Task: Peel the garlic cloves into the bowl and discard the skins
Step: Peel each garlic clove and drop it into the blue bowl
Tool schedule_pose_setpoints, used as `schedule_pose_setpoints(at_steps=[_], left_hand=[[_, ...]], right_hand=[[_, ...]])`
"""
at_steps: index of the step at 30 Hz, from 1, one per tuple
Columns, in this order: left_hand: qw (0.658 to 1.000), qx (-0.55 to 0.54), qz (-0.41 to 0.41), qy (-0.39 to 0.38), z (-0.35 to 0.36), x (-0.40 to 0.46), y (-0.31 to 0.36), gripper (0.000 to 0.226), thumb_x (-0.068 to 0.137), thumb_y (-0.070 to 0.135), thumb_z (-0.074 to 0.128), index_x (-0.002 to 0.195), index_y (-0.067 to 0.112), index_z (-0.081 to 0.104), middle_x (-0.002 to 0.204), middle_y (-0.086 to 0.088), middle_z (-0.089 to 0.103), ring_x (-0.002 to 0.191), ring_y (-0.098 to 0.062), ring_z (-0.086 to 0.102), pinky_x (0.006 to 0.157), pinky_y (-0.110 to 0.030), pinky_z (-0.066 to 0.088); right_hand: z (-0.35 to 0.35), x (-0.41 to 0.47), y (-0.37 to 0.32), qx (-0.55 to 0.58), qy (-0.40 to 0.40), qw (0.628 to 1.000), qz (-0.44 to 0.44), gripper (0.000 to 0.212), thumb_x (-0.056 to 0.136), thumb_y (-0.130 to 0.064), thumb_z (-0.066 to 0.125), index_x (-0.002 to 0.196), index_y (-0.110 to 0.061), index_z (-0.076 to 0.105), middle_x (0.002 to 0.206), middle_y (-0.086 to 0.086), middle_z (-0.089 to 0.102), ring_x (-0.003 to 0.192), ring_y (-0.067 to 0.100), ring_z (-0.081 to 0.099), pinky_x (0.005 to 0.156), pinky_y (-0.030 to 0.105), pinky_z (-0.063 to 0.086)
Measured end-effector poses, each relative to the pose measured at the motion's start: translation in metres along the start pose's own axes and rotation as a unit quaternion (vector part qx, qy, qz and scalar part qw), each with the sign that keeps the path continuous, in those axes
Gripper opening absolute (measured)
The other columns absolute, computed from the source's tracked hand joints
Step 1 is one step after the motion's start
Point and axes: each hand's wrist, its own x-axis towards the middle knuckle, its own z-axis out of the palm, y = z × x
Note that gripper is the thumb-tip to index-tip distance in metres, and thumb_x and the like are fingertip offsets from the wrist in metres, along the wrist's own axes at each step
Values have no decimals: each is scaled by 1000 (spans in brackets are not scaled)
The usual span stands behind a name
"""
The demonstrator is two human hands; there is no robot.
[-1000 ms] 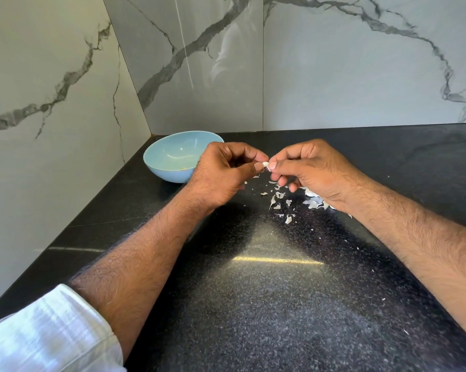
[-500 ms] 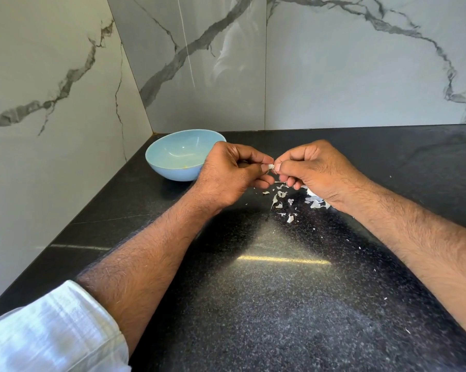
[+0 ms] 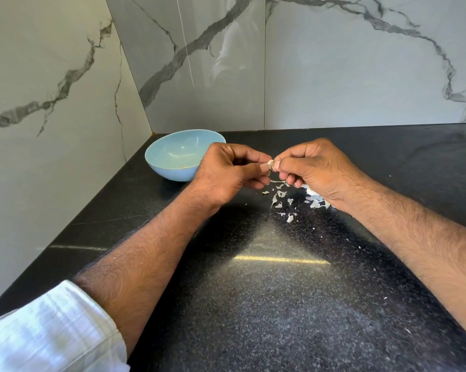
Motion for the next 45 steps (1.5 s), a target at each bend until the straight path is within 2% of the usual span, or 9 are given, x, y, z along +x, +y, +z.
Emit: schedule_pose_setpoints(at_steps=[6,10,16,20,27,33,38,42,45], left_hand=[[997,-77,-25,9,-2,-2,9,16,92,-7,75,106,-1,73,91,-22,78,79,-29,78,70,-31,65],[996,-84,-39,10,-4,-1,9,23,91,-8,76,109,-3,65,93,-25,78,79,-30,79,66,-30,64],[994,-96,-46,-2,-2,-1,10,45,92,-13,72,121,5,43,90,-26,77,76,-34,78,64,-32,63],[997,-70,-38,6,-2,0,9,49,89,-14,75,114,9,40,89,-26,77,75,-36,77,64,-34,62],[999,-37,-16,24,5,1,9,50,85,-19,75,108,10,40,82,-24,76,70,-37,75,65,-38,60],[991,-134,-12,26,6,-1,13,52,83,-22,73,107,11,41,86,-28,75,70,-36,76,61,-32,61],[980,-196,-25,15,6,-1,14,51,84,-21,72,113,9,42,90,-27,77,75,-35,77,62,-30,61],[995,-80,-47,25,1,-3,10,35,87,-12,75,109,7,56,100,-29,77,83,-36,78,61,-33,60],[998,55,-20,36,-3,-1,4,16,88,1,81,98,12,75,100,-16,79,88,-24,75,63,-31,58]], right_hand=[[-5,2,4,-74,57,996,11,6,84,-20,83,79,-17,81,68,1,75,61,9,63,55,20,48],[-9,2,1,-79,86,993,-29,20,70,-17,95,75,-19,76,72,-2,74,59,5,60,61,26,50],[-2,-2,0,-56,11,994,-97,12,86,-31,85,96,-26,83,84,-5,79,72,6,68,63,14,49],[-1,-3,0,-66,7,991,-118,10,88,-32,84,96,-26,83,81,-7,79,70,3,66,64,15,49],[3,-2,0,-92,16,989,-117,4,93,-28,79,90,-25,81,79,-1,78,73,22,73,62,20,51],[4,-2,0,148,-28,989,-12,11,95,-13,74,100,-5,78,88,16,73,79,21,61,62,30,44],[7,-2,1,236,-35,971,14,8,93,-9,71,96,-9,79,89,15,71,84,23,55,62,29,39],[3,1,3,213,-18,977,-6,14,82,-17,79,95,-12,80,89,7,72,76,14,55,58,27,37],[3,2,5,134,5,991,-22,9,89,-8,78,97,-11,80,89,12,75,73,14,57,55,23,40]])
